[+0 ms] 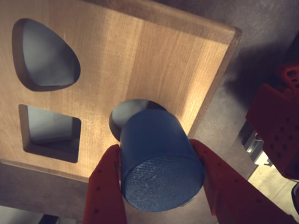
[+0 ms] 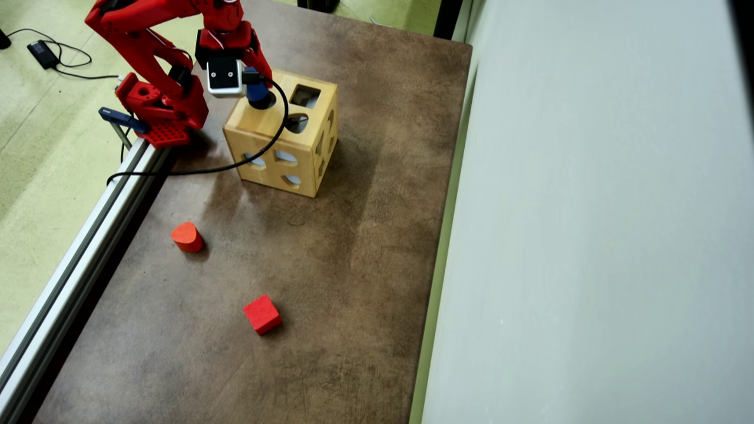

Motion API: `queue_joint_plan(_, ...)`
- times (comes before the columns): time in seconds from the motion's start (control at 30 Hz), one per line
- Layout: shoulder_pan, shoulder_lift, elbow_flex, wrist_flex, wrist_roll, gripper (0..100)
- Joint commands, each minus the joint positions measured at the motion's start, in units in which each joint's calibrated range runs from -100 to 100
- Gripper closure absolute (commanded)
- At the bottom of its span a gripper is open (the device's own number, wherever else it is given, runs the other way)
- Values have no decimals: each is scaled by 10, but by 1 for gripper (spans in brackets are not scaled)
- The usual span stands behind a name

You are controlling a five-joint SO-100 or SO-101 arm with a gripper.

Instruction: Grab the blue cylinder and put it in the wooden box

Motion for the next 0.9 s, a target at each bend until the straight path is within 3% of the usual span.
queue_joint_plan(0.0, -2, -10, -3, -1, -1, 98)
queue_joint_plan(0.87, -7, 47, -5, -29, -1, 98)
